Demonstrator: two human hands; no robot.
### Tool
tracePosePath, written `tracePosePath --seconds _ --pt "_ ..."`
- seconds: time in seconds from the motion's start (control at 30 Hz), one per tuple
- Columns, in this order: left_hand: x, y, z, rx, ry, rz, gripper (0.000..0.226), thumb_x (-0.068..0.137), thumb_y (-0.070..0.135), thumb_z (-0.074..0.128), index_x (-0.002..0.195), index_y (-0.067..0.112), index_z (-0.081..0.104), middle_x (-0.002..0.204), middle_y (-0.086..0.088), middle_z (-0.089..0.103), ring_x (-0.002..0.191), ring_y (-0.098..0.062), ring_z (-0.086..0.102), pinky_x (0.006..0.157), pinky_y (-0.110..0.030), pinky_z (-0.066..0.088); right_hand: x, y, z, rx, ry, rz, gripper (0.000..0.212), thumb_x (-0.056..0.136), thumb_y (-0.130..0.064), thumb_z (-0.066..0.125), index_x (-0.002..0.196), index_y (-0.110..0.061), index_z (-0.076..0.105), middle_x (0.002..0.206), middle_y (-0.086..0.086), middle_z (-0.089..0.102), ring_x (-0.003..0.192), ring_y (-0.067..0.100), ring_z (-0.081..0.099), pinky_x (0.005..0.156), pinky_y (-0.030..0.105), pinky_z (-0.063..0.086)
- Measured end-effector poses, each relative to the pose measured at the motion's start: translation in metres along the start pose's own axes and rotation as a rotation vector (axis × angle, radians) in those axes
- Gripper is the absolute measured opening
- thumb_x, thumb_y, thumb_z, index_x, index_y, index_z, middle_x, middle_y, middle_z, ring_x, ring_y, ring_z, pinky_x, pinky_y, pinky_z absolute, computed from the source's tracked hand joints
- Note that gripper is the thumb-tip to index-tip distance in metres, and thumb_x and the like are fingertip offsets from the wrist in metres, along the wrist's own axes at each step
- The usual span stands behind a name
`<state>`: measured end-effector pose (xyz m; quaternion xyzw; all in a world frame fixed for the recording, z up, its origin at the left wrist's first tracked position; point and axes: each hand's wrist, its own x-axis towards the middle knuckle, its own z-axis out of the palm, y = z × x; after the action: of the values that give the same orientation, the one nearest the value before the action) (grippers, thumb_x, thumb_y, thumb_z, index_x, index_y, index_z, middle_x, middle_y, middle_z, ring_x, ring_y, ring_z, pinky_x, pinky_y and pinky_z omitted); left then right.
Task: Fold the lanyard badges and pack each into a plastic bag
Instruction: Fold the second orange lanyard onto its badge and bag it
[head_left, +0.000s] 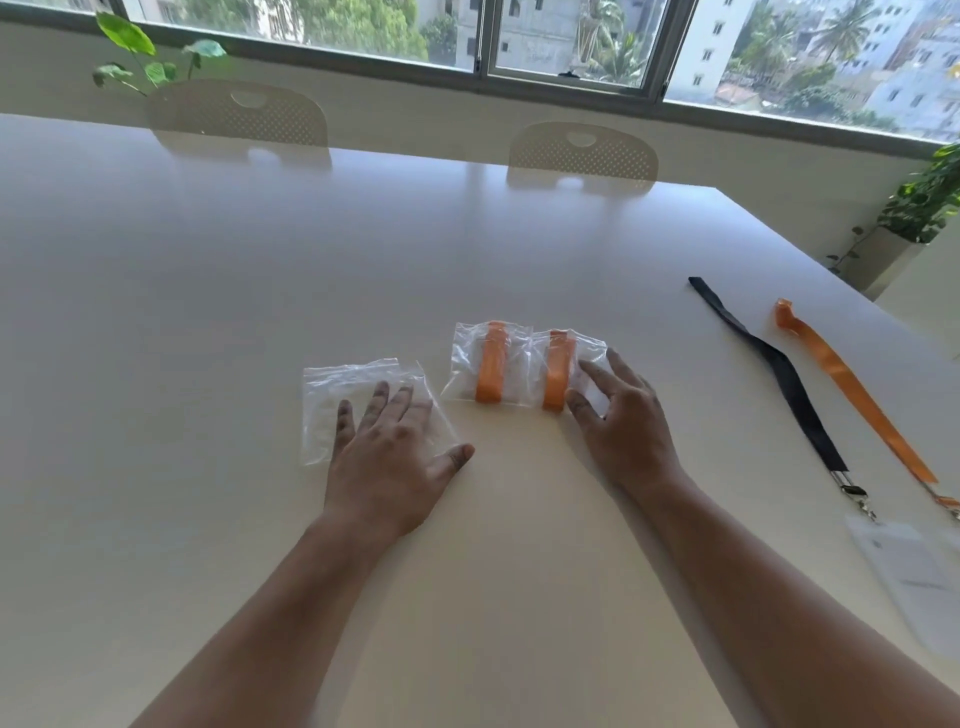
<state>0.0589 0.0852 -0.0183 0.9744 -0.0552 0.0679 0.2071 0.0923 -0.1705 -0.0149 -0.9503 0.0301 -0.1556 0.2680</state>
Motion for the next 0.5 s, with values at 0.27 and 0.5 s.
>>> tracePosePath --seconds 0.27,0.5 --pt "-0.007 0.016 -0.007 -0.149 0.118 0.094 0.073 0.089 0.065 0.049 0.145 0.018 0.044 0.163 -0.003 0.026 0.154 -0.015 0.006 0.123 -0.033 0.001 -0.009 -0.003 -0.012 0.236 0.286 -0.055 0.034 0.082 -0.019 0.071 0.116 -0.017 0.067 0.118 0.000 0.066 0.110 0.016 0.059 0.097 0.041 0.048" --pt "-0.026 0.050 -0.007 -0.180 0.109 0.332 0.072 0.087 0.067 0.043 0.142 0.020 0.050 0.160 0.001 0.034 0.152 -0.013 0.016 0.121 -0.033 0.019 -0.045 0.005 -0.047 0.323 0.224 0.029 0.026 0.082 -0.019 0.072 0.107 -0.024 0.069 0.108 -0.011 0.068 0.096 0.001 0.063 0.073 0.010 0.047"
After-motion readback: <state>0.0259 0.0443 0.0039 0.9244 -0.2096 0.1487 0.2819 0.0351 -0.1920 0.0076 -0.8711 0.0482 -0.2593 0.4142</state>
